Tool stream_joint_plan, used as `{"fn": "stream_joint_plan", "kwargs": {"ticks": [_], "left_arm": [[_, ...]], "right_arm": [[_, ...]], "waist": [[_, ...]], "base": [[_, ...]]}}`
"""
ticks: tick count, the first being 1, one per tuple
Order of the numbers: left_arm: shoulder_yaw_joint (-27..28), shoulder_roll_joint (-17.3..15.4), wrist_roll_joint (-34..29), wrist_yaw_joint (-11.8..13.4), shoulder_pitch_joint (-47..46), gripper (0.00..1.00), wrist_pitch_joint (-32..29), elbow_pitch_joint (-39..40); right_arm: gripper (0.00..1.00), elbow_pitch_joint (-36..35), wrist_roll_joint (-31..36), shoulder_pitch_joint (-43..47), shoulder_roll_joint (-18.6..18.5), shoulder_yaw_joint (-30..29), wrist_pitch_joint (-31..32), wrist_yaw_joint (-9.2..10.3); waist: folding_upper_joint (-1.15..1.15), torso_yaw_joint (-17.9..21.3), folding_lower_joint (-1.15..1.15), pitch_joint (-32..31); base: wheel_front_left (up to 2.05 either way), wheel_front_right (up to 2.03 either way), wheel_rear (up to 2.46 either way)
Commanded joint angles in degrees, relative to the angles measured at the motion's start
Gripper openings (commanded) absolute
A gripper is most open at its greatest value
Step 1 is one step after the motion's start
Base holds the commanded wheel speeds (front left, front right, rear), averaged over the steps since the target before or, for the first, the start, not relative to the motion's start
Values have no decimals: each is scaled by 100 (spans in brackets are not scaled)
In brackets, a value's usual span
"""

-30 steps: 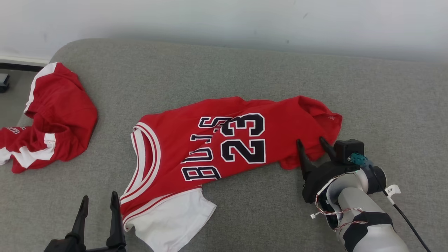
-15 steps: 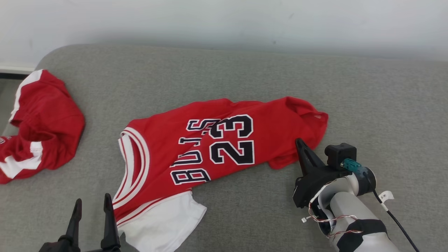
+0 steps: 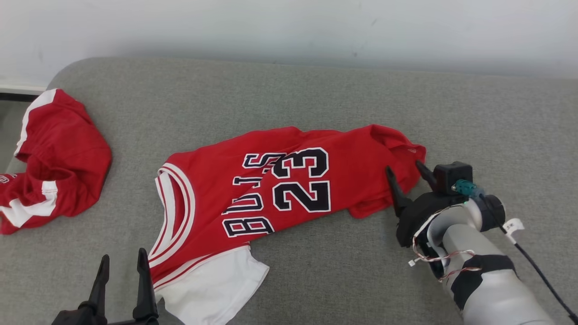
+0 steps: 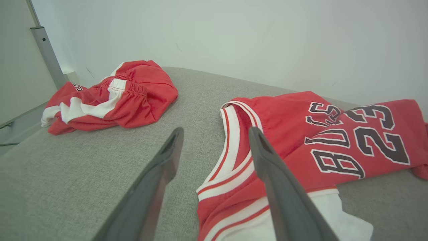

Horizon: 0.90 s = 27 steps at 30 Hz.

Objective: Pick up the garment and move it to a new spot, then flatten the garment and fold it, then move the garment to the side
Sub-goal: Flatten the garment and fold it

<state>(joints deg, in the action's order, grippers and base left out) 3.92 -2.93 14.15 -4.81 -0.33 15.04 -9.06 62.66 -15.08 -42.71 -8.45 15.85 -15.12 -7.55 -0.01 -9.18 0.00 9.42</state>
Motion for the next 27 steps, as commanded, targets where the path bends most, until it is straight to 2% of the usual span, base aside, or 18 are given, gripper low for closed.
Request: {"fn": "stream_joint_plan", "kwargs": {"ticks": [1, 8, 9, 10, 11, 20, 27], "left_arm": [[6, 7, 44, -7, -52, 100, 21, -28], [-78, 7, 111, 56, -109, 100, 21, -57], [-79, 8, 121, 54, -113, 100, 21, -64], [-75, 8, 126, 51, -127, 100, 21, -69], [-75, 8, 127, 46, -146, 100, 21, -75], [-11, 8, 29, 16, -7, 100, 21, -129], [45, 7, -2, 16, 228, 100, 21, -138]], "right_arm": [[100, 113, -53, -118, -30, 19, 5, 13], [100, 778, -140, -484, -117, 189, 220, 13], [49, 867, -202, -497, -104, 191, 316, 13], [7, 902, -215, -490, -89, 217, 356, 13], [0, 908, -225, -484, -63, 270, 331, 13], [0, 509, -530, -224, 24, 465, 9, 13], [0, -736, -938, 524, -197, 653, -10, 13]], "waist": [[1, -90, 0, 56], [1, -226, 0, 142], [1, -231, 0, 159], [1, -228, 0, 167], [1, -222, 0, 174], [1, 48, 0, -76], [1, 352, 0, -452]], "base": [[0, 0, 0], [0, 0, 0], [0, 0, 0], [0, 0, 0], [0, 0, 0], [0, 0, 0], [0, 0, 0]]}}
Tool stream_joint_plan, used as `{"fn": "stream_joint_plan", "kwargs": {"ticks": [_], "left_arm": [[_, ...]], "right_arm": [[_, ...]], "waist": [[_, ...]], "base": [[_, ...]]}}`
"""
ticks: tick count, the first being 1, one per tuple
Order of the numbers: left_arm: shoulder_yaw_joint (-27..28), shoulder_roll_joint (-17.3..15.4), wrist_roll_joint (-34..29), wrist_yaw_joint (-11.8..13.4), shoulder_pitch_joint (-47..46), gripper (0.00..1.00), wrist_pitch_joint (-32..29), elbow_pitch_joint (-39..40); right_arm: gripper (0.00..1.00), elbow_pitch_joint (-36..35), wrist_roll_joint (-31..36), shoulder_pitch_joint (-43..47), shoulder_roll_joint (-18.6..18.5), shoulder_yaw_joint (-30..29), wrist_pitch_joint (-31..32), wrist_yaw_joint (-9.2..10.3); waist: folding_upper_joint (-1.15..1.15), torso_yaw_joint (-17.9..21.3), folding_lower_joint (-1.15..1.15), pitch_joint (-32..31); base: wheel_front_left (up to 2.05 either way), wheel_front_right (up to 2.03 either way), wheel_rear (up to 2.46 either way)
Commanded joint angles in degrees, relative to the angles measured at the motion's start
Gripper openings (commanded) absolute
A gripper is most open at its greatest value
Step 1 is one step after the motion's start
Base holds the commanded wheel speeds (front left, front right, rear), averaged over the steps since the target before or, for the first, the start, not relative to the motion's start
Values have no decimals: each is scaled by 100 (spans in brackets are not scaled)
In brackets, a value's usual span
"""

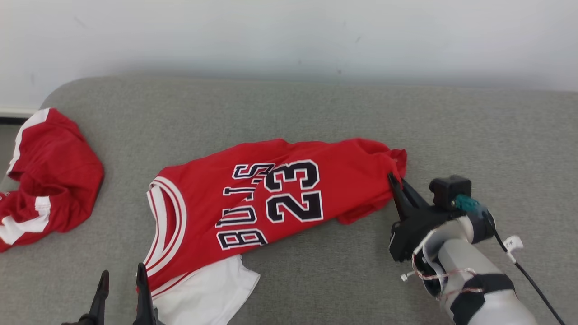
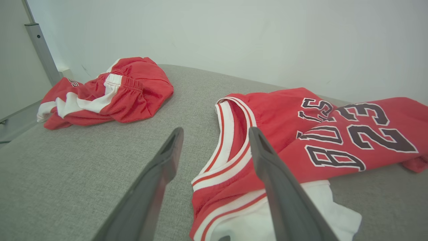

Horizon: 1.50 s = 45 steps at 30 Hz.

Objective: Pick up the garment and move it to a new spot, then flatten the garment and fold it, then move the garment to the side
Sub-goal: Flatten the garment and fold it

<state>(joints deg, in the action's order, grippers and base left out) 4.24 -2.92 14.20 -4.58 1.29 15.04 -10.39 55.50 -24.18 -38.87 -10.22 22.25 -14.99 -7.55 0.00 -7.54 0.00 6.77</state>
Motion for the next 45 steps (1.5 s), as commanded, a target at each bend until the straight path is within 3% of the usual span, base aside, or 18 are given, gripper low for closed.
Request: {"fn": "stream_joint_plan", "kwargs": {"ticks": [1, 15, 23, 29, 37, 45], "left_arm": [[18, 6, -12, -6, 104, 100, 21, -7], [71, 5, 39, 30, 473, 100, 21, -53], [104, 7, 98, 39, 530, 100, 21, -45], [23, 6, 109, 43, 412, 100, 21, -88], [-76, 6, 74, 50, 302, 100, 21, -90], [-133, 6, 56, 17, 167, 100, 21, -120]], "right_arm": [[0, -226, -89, 252, -79, 28, -24, 13], [0, -2637, -722, 2513, -717, -56, 86, 13], [0, -4203, -289, 3779, -558, -956, 778, 13], [0, -4860, 32, 3706, -364, -1053, 1234, 13], [0, -4273, 271, 2507, -428, -835, 1278, 13], [0, -2316, 375, 544, -332, -531, 1073, 13]], "waist": [[0, 236, 0, -230], [0, 682, 0, -497], [0, 817, 0, -509], [0, 736, 0, -510], [0, 457, 0, -430], [0, 103, 0, -197]], "base": [[0, 0, 0], [0, 0, 0], [0, 0, 0], [0, 0, 0], [0, 0, 0], [0, 0, 0]]}}
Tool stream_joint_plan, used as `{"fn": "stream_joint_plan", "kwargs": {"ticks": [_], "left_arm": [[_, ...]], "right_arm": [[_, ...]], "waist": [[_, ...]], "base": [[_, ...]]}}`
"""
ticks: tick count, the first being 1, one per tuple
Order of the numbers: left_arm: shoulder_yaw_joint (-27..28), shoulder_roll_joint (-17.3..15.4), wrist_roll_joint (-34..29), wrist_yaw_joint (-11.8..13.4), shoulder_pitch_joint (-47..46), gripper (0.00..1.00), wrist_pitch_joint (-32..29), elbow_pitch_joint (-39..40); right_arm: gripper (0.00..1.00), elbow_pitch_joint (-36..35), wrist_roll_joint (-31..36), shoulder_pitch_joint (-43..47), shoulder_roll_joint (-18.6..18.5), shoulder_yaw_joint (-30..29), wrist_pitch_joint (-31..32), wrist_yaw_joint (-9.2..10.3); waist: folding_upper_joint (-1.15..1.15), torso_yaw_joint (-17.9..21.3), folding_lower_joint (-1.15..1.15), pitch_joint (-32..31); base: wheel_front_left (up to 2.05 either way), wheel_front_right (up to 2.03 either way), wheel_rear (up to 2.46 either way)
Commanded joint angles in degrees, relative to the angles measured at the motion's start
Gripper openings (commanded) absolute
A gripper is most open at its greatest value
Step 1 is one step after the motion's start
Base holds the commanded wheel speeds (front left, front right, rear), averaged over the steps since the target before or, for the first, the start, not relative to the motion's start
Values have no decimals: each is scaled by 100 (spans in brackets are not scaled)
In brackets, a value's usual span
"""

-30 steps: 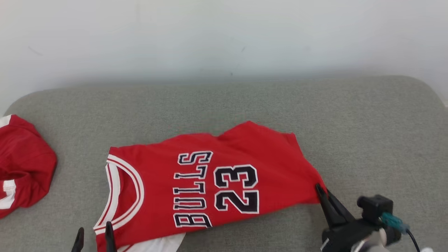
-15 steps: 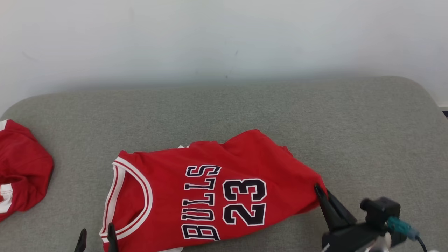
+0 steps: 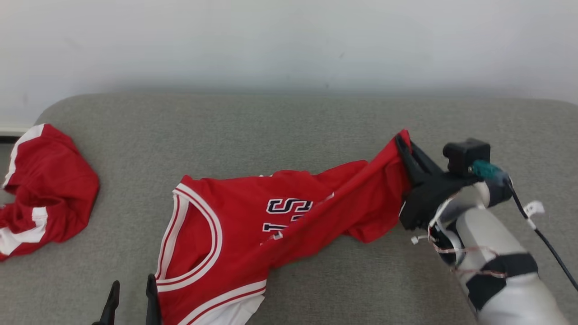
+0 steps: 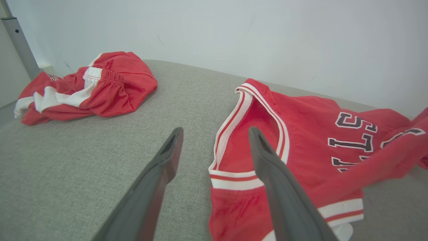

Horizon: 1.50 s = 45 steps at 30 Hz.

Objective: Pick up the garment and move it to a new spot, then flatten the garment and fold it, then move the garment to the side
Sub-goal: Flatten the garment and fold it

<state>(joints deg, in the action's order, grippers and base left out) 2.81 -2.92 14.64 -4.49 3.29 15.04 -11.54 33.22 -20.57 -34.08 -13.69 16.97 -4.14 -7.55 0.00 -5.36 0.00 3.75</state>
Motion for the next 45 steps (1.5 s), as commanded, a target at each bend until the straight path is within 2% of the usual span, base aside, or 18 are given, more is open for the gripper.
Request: {"fn": "stream_joint_plan", "kwargs": {"ticks": [1, 7, 11, 12, 13, 14, 18, 23, 27, 28, 32, 40, 45], "left_arm": [[7, 5, 27, 6, -56, 100, 21, -21], [-92, 6, 98, -34, -219, 100, 21, -111], [-158, 7, 122, -33, -273, 100, 21, -141], [-164, 5, 135, -34, -282, 100, 21, -151], [-171, 6, 142, -33, -295, 100, 21, -157], [-178, 6, 142, -29, -308, 100, 21, -162], [-163, 6, 137, 11, -293, 100, 21, -181], [-83, 6, 78, 2, -200, 100, 21, -184], [-16, 6, 27, 2, -105, 100, 21, -153], [9, 5, 7, 0, -63, 100, 21, -152], [41, 6, -47, 5, 14, 100, 21, -115], [100, 5, -197, 66, 84, 100, 21, -47], [107, 5, -280, 53, 45, 100, 21, -46]], "right_arm": [[0, 223, 32, -152, 23, 42, -33, 13], [0, 1852, 153, -1120, 92, 295, -277, 13], [0, 2667, 227, -1525, 143, 389, -511, 13], [10, 2815, 229, -1597, 170, 408, -581, 13], [47, 2930, 247, -1665, 186, 435, -660, 13], [100, 3037, 254, -1728, 203, 464, -727, 13], [100, 3248, 219, -1868, 234, 617, -938, 13], [100, 3055, 44, -1762, 124, 616, -1104, 13], [100, 2380, -31, -1338, -95, 424, -1106, 13], [100, 1993, -21, -958, -198, 297, -1098, 13], [100, 1364, 18, -127, -311, 16, -1100, 13], [100, 670, 19, 1047, 10, -252, -1101, 13], [100, 578, -69, 1243, 260, -120, -1101, 13]], "waist": [[0, -164, 0, 140], [0, -410, 0, 301], [0, -500, 0, 379], [0, -504, 0, 392], [0, -504, 0, 403], [0, -497, 0, 409], [0, -387, 0, 373], [0, -200, 0, 239], [0, -66, 0, 133], [0, -19, 0, 80], [0, 33, 0, 14], [0, 67, 0, 35], [0, -11, 0, 67]], "base": [[0, 0, 0], [0, 0, 0], [0, 0, 0], [0, 0, 0], [0, 0, 0], [0, 0, 0], [0, 0, 0], [0, 0, 0], [0, 0, 0], [0, 0, 0], [0, 0, 0], [0, 0, 0], [0, 0, 0]]}}
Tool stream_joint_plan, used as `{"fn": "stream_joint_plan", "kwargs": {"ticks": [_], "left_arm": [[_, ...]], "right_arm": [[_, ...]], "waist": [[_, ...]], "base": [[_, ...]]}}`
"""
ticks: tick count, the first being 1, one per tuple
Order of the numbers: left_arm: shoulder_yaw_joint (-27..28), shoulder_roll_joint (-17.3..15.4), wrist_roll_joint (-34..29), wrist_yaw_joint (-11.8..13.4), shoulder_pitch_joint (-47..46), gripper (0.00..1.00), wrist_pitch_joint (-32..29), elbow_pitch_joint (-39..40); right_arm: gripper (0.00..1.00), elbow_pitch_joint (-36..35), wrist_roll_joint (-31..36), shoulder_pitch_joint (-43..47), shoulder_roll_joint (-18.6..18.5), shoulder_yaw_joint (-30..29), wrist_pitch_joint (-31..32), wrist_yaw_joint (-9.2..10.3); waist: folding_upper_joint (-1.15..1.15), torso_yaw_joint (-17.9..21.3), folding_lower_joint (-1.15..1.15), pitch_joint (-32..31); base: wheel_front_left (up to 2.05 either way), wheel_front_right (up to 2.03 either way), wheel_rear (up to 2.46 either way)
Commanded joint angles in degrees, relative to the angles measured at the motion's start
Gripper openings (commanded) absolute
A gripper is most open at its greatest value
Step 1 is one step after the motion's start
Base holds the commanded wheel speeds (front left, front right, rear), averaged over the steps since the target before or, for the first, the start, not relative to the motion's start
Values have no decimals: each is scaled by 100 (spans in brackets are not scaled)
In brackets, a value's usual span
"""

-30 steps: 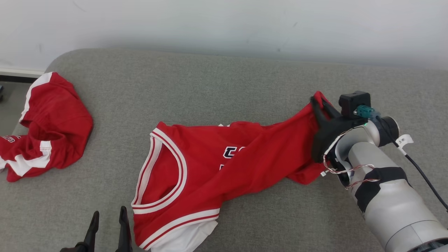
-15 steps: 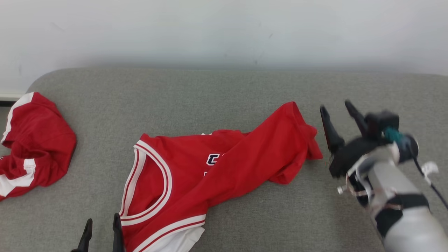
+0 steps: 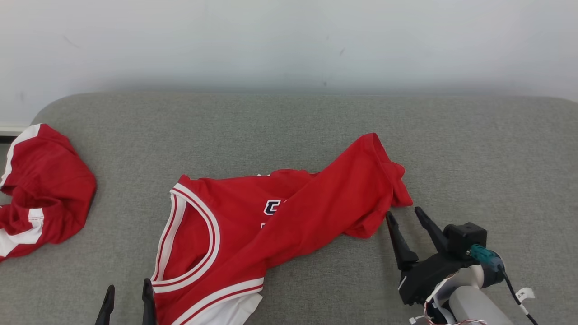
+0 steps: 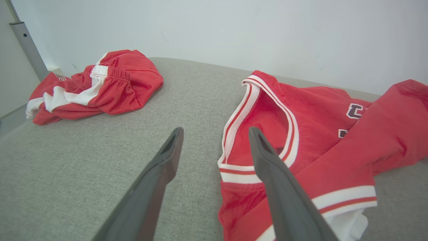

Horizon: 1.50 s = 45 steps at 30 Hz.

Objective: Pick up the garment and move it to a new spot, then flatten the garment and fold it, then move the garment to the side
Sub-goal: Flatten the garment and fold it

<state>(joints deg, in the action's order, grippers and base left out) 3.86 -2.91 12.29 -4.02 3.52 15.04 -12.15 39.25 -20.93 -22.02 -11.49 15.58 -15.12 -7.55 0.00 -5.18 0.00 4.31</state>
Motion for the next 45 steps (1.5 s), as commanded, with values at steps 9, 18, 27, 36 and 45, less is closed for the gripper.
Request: {"fn": "stream_joint_plan", "kwargs": {"ticks": [9, 18, 27, 36, 45], "left_arm": [[-48, 4, -27, -11, -8, 100, 21, -35], [-30, 5, 55, 21, 51, 100, 21, -31], [-43, 5, 135, 59, 185, 100, 21, -32], [-60, 5, 192, 42, 186, 100, 21, -56], [-48, 4, 213, 40, 157, 100, 21, -73]], "right_arm": [[77, 577, -352, -245, 228, 270, 18, 13], [0, 1041, -1000, -487, 160, 694, 6, 13], [0, 244, -1308, 73, -438, 823, -10, 13], [0, -1069, -1791, 1095, -1050, 703, 169, 13], [1, -2106, -2115, 2088, -1265, 98, 772, 13]], "waist": [[0, -230, 0, -22], [0, -214, 0, -43], [0, 107, 0, -149], [0, 337, 0, -148], [0, 455, 0, -94]], "base": [[0, 0, 0], [0, 0, 0], [0, 0, 0], [0, 0, 0], [0, 0, 0]]}}
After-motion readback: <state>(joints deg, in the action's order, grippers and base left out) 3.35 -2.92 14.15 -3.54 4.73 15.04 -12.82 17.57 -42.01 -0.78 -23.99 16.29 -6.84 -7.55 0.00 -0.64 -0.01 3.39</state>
